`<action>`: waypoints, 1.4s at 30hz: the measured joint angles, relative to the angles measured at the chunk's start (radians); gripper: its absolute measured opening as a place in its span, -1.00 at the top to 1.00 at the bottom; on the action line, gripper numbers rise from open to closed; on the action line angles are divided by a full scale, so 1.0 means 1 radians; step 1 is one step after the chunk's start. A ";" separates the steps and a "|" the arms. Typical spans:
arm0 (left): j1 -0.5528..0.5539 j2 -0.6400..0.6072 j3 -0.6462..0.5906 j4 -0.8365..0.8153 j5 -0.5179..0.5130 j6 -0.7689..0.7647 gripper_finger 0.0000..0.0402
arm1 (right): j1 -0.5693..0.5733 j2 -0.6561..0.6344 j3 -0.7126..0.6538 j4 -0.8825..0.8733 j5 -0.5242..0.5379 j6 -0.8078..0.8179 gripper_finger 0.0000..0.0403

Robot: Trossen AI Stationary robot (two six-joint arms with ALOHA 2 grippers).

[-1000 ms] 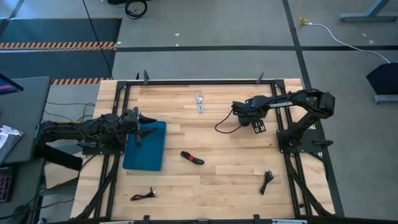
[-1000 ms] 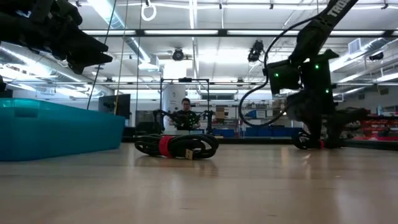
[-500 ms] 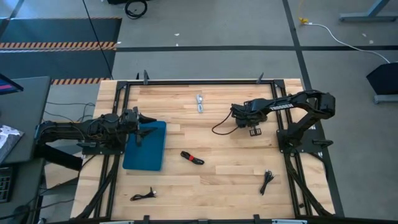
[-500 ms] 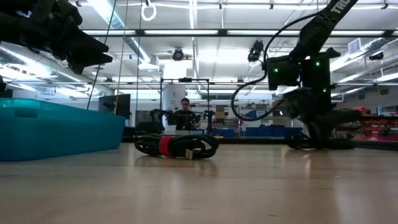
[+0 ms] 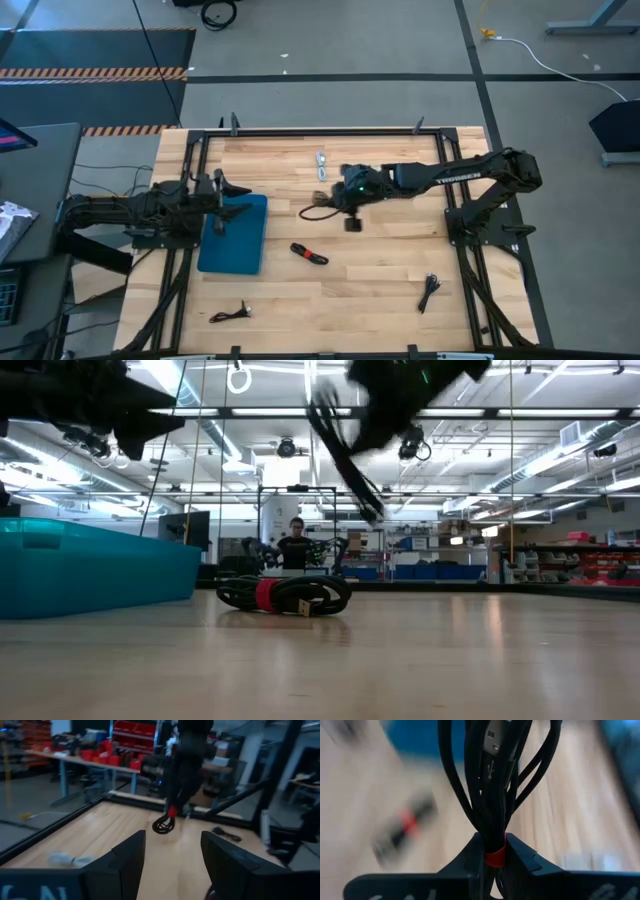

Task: Pick and place USB-C Cables
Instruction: Put the black charger cable into the blue bin

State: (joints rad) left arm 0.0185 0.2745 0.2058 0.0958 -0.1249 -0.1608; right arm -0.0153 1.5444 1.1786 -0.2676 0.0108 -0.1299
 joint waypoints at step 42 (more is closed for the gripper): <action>-0.086 0.434 0.000 0.478 0.104 0.024 0.23 | 0.032 0.369 0.374 0.494 -0.268 0.034 0.71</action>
State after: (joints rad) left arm -0.0676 0.7082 0.2058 0.5741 -0.0211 -0.1365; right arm 0.0162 1.9137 1.5524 0.2262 -0.2573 -0.0961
